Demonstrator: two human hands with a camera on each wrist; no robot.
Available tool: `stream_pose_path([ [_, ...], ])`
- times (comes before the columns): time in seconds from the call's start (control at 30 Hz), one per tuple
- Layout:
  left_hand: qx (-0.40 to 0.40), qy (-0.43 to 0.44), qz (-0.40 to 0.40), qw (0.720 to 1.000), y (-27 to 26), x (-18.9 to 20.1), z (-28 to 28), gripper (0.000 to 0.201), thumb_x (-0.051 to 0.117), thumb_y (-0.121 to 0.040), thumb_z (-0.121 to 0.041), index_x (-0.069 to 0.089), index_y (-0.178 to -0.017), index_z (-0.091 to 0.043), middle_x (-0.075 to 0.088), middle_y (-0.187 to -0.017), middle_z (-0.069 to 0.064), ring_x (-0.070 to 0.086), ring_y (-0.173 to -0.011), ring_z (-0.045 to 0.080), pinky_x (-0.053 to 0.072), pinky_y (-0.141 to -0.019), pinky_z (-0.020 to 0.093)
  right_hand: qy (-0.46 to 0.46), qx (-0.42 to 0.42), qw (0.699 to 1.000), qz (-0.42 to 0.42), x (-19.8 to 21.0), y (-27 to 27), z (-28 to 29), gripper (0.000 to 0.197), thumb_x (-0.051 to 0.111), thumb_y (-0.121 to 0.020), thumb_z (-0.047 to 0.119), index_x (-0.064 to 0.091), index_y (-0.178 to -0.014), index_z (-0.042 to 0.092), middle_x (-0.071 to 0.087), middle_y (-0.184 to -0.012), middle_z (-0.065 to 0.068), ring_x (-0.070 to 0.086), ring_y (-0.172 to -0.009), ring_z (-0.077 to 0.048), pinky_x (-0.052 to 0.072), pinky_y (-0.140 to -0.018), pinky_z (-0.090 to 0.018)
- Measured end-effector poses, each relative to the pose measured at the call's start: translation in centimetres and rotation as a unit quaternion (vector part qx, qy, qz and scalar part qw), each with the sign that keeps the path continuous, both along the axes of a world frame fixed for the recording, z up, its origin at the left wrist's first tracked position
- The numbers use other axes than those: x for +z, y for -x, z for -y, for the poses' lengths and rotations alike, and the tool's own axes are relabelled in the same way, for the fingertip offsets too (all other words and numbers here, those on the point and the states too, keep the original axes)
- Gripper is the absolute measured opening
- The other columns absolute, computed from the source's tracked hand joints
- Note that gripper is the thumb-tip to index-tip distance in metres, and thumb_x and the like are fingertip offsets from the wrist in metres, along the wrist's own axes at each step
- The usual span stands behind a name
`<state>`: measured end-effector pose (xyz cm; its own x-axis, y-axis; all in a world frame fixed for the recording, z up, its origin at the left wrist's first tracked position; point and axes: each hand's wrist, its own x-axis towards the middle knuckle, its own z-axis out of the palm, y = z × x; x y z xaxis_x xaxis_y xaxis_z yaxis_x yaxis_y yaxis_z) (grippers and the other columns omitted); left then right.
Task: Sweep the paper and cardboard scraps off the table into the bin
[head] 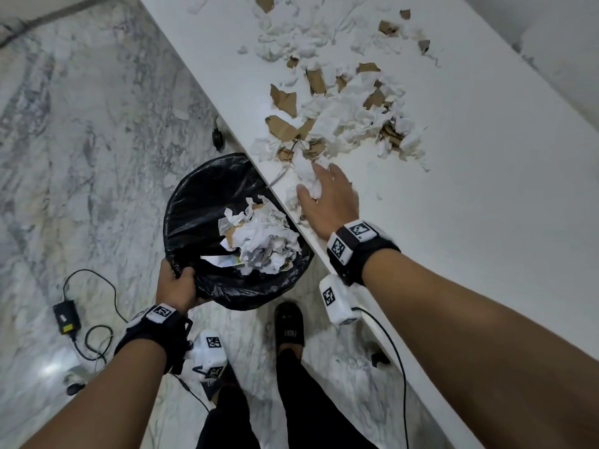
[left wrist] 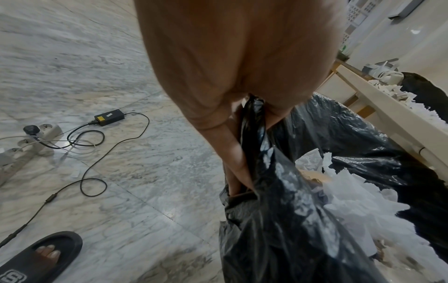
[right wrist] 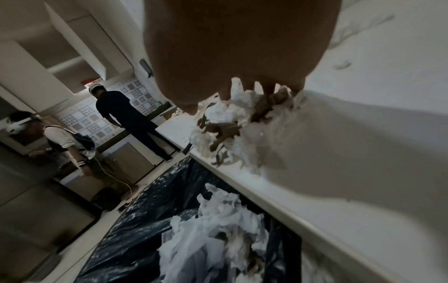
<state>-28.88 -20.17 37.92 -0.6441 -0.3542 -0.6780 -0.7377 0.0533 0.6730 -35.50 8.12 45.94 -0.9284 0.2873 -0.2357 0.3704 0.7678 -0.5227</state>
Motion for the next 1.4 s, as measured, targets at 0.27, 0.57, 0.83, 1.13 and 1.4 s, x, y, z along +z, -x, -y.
stream_pose_path([
  [0.27,0.011,-0.015,0.002,1.000,0.2,0.1,0.1,0.030,0.047,-0.107,-0.007,0.047,-0.130,-0.026,0.057,-0.142,0.022,0.065,-0.103,0.039,0.059,-0.041,0.033,-0.044,-0.019,0.998,-0.040,3.2,4.8,-6.2,0.052,0.052,-0.090,0.045,0.046,-0.139,0.028,0.032,-0.155,-0.003,0.037,-0.138,-0.027,0.036,-0.110,-0.050],
  [0.57,0.024,-0.020,0.007,0.999,0.2,-1.2,1.3,0.039,0.048,-0.104,-0.006,0.049,-0.140,-0.021,0.060,-0.137,0.020,0.067,-0.111,0.045,0.062,-0.045,0.042,-0.048,0.119,0.991,0.039,2.7,8.7,-3.5,0.066,0.052,-0.092,0.049,0.030,-0.151,0.030,0.011,-0.164,-0.003,0.016,-0.150,-0.029,0.025,-0.117,-0.053],
  [0.83,0.026,-0.023,0.007,0.999,0.6,-0.6,1.3,0.040,0.045,-0.105,-0.004,0.048,-0.140,-0.023,0.058,-0.138,0.022,0.067,-0.112,0.045,0.064,-0.050,0.046,-0.163,0.154,0.974,0.006,2.8,9.1,-1.5,0.054,0.045,-0.090,0.054,0.047,-0.138,0.029,0.033,-0.154,-0.005,0.036,-0.138,-0.032,0.026,-0.112,-0.054],
  [1.13,0.032,-0.022,0.007,0.999,0.5,-1.0,0.8,0.041,0.047,-0.106,-0.005,0.049,-0.142,-0.024,0.061,-0.135,0.019,0.069,-0.104,0.039,0.064,-0.052,0.045,-0.166,0.247,0.952,0.071,1.3,14.0,1.5,0.058,0.044,-0.087,0.057,0.037,-0.141,0.037,0.031,-0.150,-0.002,0.036,-0.134,-0.034,0.029,-0.106,-0.058],
  [1.4,-0.008,-0.025,0.006,1.000,0.9,-0.3,1.1,0.037,0.048,-0.105,-0.006,0.050,-0.134,-0.029,0.063,-0.128,0.015,0.069,-0.097,0.032,0.064,-0.052,0.043,-0.167,0.273,0.947,0.020,2.1,9.4,0.4,0.049,0.047,-0.092,0.048,0.043,-0.138,0.032,0.039,-0.149,-0.004,0.041,-0.134,-0.030,0.029,-0.109,-0.055],
])
